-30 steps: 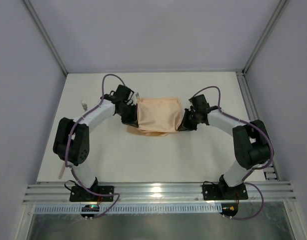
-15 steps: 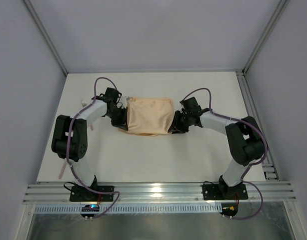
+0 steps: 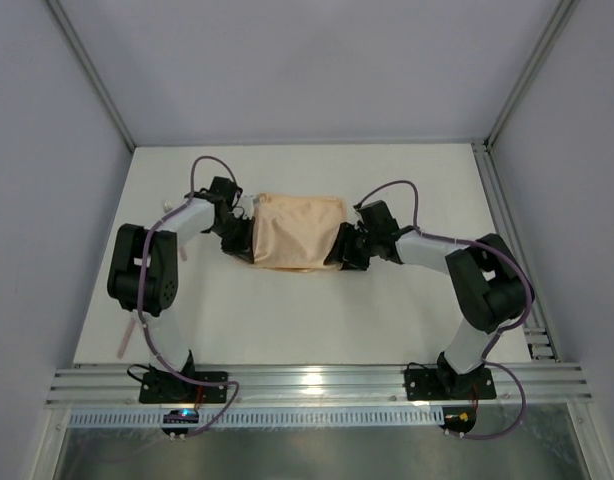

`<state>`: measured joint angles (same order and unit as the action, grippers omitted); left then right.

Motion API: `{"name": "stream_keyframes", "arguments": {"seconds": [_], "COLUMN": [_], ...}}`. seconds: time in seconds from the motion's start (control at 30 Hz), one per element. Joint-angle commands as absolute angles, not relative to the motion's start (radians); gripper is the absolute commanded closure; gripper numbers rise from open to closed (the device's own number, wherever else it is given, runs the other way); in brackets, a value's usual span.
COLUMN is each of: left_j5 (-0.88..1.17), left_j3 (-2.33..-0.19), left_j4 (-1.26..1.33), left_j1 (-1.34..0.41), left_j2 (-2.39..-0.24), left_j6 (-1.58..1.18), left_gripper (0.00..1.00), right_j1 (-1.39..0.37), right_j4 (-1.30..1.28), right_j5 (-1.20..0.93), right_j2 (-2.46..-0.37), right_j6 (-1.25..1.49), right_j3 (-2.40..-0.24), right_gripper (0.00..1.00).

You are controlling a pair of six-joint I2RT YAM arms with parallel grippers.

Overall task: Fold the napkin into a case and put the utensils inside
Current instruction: Smooth out the lower triangle-folded napkin at the center of the board.

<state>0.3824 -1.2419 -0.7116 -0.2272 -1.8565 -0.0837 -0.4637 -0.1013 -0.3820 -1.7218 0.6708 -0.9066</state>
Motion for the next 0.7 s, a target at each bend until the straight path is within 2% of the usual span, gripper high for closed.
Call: {"name": "stream_keyframes", "arguments": {"seconds": [0.0,0.1,0.23,0.37,0.4,0.47,0.67], "left_j5": [0.39,0.39,0.383,0.371,0.368,0.356,0.226], "left_j3": [-1.275,-1.29,-1.298,-1.311,-1.316,-1.331,-1.344], "left_j4": [-0.719,-0.733,-0.741,-0.739,-0.738,-0.739,-0.73], "left_j1": [-0.215,-0.213,-0.213,-0.195,-0.177,-0.155,-0.107], "left_j2": [-1.842,-1.844,-1.833,-1.813,-1.799,-1.784,-1.766], "left_j6": [-0.063,-0.06,-0.058,-0.064,-0.069,-0.081,-0.065], "left_gripper": [1.0,1.0,0.95,0.76,0.68,0.61,0.58], "right_j1": [-0.466,-0.466,-0.468,-0.471,-0.479,-0.497,-0.643], "right_j4": [0.018,-0.067,-0.101,-0.184,-0.193,-0.201,-0.204], "right_j5": [-0.347,-0.284,-0.122,-0.005,0.038,0.046,0.022], "right_j2": [-1.741,-1.734,-1.594,-1.499,-1.491,-1.485,-1.609], "right_j6": [0.736,0.746,0.685,0.58,0.562,0.519,0.454], "right_j3": [-0.916,-0.942,-0.888,-0.916,-0.923,-0.957,-1.117], "right_gripper": [0.44,0.44,0.44,0.44,0.43,0.43,0.43]}}
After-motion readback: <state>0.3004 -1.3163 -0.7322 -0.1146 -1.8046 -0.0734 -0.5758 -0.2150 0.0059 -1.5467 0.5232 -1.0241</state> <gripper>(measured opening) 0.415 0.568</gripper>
